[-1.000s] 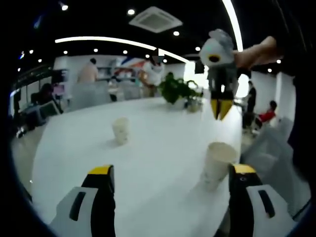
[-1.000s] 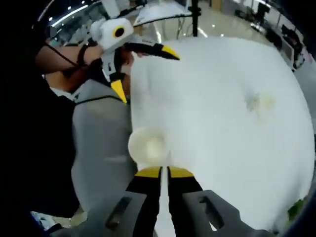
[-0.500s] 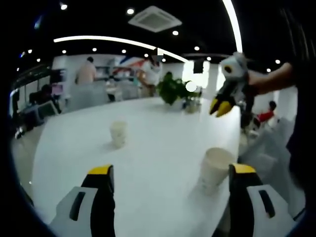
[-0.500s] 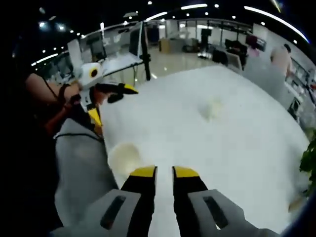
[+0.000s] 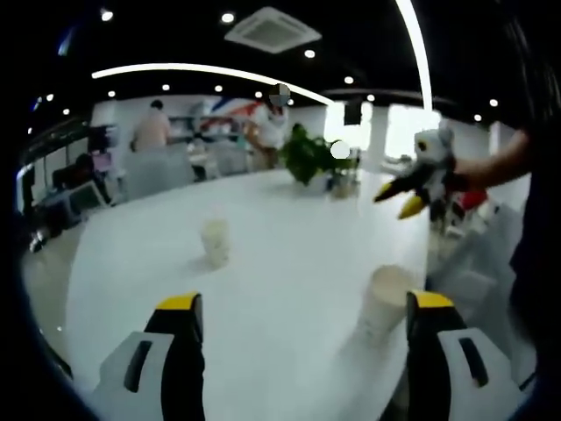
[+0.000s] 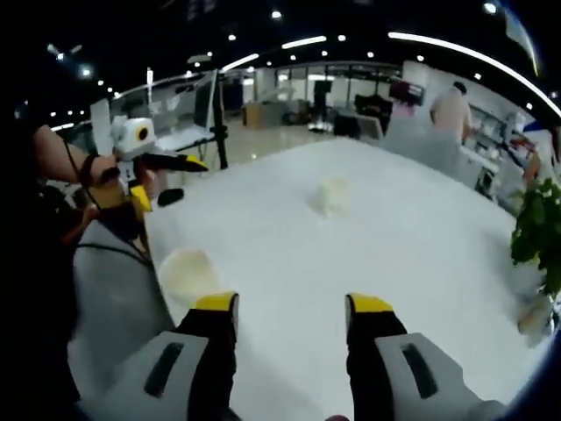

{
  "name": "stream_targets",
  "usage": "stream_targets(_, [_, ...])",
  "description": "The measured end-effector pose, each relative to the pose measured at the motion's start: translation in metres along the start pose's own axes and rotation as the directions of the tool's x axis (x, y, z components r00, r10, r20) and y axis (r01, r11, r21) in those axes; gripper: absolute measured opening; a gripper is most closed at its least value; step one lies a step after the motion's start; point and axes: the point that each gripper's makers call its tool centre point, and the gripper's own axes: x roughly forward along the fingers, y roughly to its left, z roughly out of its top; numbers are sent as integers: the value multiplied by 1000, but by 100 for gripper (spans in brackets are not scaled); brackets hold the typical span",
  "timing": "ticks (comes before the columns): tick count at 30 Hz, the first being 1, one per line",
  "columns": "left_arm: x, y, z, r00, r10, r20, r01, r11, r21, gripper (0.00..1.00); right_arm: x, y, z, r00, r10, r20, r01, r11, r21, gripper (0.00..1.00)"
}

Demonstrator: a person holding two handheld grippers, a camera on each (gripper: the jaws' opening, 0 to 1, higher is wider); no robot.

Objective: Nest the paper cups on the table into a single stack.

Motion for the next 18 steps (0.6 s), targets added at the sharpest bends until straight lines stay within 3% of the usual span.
stream_targets(4, [0, 8, 7, 1000, 13, 3, -13, 1000, 5, 94, 2, -4, -4, 1000, -28, 11, 28, 1000, 13, 69])
stream_targets(10, [4, 17, 20, 1000, -3, -11, 3, 999, 44, 94, 11, -6, -19, 998, -60, -21, 61, 998, 32, 100])
stream_targets(15, [11, 23, 25, 997, -30, -65, 37, 995, 97, 94, 10, -8, -27, 997, -70, -37, 69, 997, -21, 100])
stream_targets(18, [17, 28, 37, 995, -49, -83, 60, 989, 135, 93, 10, -12, -33, 995, -81, -52, 79, 996, -42, 100])
